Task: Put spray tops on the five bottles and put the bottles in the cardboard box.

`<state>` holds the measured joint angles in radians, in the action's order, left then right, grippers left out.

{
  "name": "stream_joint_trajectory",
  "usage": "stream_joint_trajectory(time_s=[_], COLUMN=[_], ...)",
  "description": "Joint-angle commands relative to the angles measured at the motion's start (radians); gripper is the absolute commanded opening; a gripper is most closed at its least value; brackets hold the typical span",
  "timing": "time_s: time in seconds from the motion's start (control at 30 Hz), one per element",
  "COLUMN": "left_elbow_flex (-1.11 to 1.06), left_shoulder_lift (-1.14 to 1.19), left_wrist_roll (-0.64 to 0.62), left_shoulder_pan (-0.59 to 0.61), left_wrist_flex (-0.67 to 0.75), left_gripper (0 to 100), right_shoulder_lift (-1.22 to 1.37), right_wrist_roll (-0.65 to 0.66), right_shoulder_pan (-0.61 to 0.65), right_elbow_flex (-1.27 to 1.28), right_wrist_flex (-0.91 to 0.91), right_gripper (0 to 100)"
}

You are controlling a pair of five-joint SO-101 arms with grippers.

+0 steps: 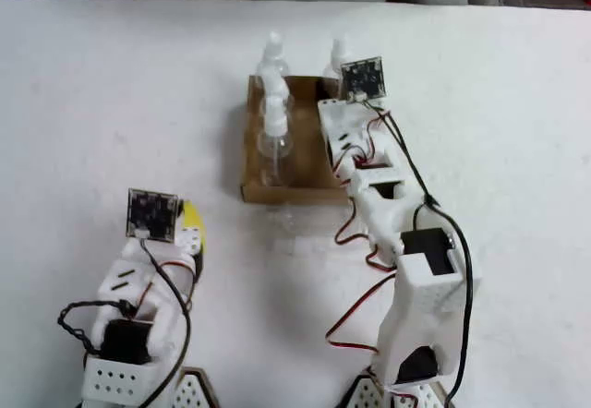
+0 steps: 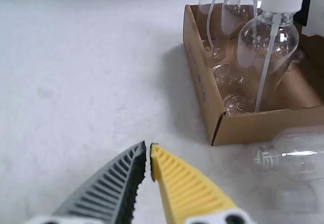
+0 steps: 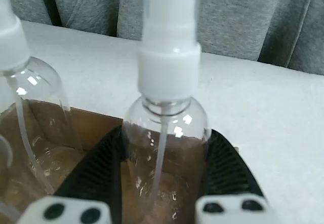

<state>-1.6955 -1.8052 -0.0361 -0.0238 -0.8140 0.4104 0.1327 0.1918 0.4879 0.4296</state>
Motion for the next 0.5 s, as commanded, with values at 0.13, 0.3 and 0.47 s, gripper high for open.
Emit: stream_joint_trajectory(time_s=[0.13,0.3,0.47], left_elbow_flex=[0.003,0.003,0.003], left_shoulder_lift=[-0.013,-0.013,-0.013], left_wrist_roll=[0.009,0.009,0.009], left_shoulder_pan=[0.005,0.005,0.005], left_wrist_flex=[0.0,0.0,0.0], left_gripper=[2,2,2], right_shoulder_lift=[0.01,0.004,-0.01], right_wrist_roll=[0.008,0.008,0.011], right_shoulder_pan=[-0.012,-0.012,-0.008], right_elbow_flex=[-0.025,-0.023,-0.006], right_wrist_flex=[0.004,0.001,-0.001], right_gripper=[1.8,2.5,15.4])
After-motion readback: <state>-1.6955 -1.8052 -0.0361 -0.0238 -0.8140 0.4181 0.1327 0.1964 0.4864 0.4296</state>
